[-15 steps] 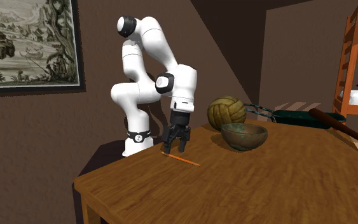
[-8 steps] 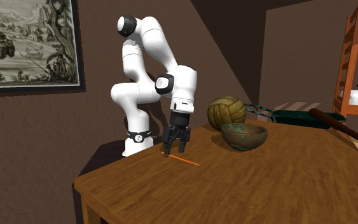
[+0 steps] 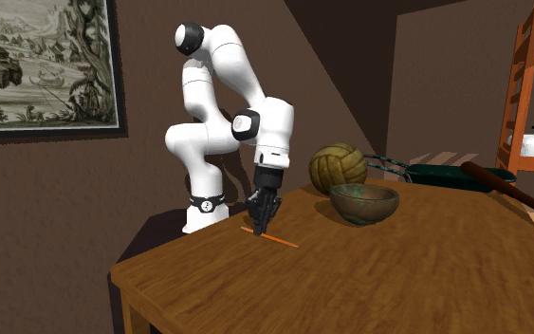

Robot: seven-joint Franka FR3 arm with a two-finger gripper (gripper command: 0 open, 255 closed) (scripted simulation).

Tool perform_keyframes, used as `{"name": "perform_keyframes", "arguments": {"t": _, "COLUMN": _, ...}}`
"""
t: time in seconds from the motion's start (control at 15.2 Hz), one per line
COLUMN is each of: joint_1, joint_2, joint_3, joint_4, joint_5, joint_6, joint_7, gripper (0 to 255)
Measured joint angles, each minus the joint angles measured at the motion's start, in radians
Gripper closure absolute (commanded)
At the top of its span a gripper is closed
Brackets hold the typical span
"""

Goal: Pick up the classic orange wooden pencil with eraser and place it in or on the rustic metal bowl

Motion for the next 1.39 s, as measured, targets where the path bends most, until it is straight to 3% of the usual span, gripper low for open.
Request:
{"name": "perform_keyframes", "arguments": {"t": 0.26, "joint_1": 0.012, "joint_2": -0.023, "joint_3": -0.010, "joint_4": 0.004, "joint_5": 0.013, "joint_6": -0.027, "joint_7": -0.013, "gripper": 255}}
{"name": "perform_keyframes", "arguments": {"t": 1.39, "joint_1": 0.085, "joint_2": -0.255, "joint_3": -0.094, "joint_4": 0.103, "joint_5": 0.080, "joint_6": -0.352, "joint_7": -0.120, "gripper": 255}}
